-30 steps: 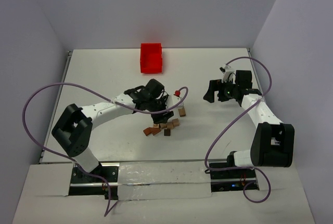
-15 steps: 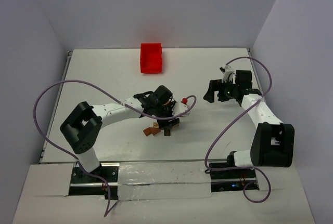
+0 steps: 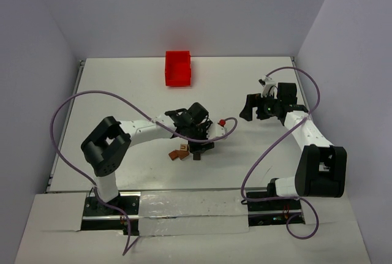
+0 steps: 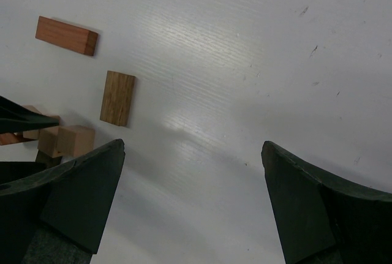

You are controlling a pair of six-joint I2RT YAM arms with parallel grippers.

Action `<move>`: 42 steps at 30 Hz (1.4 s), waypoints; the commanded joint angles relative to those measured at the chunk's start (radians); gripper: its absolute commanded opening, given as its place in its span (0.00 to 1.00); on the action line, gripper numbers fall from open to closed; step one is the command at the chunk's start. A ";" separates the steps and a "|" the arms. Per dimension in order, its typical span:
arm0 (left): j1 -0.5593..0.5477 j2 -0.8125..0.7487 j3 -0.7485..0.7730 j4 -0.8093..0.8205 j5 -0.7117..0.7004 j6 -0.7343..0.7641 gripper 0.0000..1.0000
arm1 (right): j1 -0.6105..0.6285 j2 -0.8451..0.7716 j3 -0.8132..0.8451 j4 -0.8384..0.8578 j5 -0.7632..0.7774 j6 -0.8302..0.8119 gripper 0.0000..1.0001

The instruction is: Build the wood block tower

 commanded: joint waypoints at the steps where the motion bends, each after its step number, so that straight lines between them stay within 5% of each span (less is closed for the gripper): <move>1: -0.008 0.025 0.046 0.026 -0.020 0.043 0.69 | -0.003 -0.035 0.052 0.007 -0.003 -0.007 1.00; 29: -0.006 0.116 0.120 0.046 -0.037 0.061 0.50 | -0.004 -0.026 0.054 0.002 -0.004 -0.020 1.00; 37: -0.006 0.122 0.126 0.037 -0.027 0.061 0.54 | -0.002 -0.026 0.054 0.000 -0.004 -0.021 1.00; 42: -0.006 0.118 0.125 0.034 -0.017 0.056 0.48 | -0.002 -0.026 0.054 0.002 -0.004 -0.020 1.00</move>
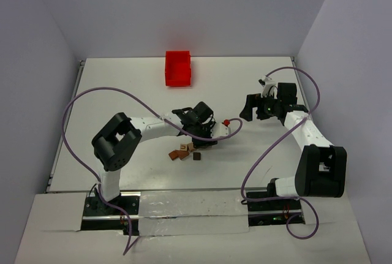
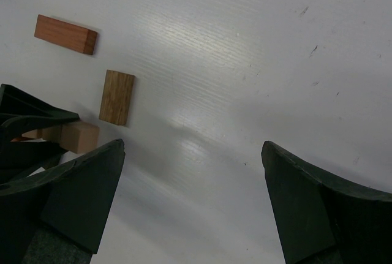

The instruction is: Build the wood block tower

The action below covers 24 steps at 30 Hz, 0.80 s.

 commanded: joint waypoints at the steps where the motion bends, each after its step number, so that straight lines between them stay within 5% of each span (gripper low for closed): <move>1: -0.005 0.007 0.046 0.019 0.021 0.000 0.46 | -0.002 -0.026 0.053 0.004 -0.004 -0.011 1.00; 12: -0.005 -0.008 0.054 0.006 0.028 0.002 0.25 | -0.004 -0.029 0.052 0.004 -0.004 -0.012 1.00; 24: 0.012 -0.074 0.072 -0.061 0.023 0.037 0.18 | -0.003 -0.031 0.053 0.006 -0.006 -0.008 1.00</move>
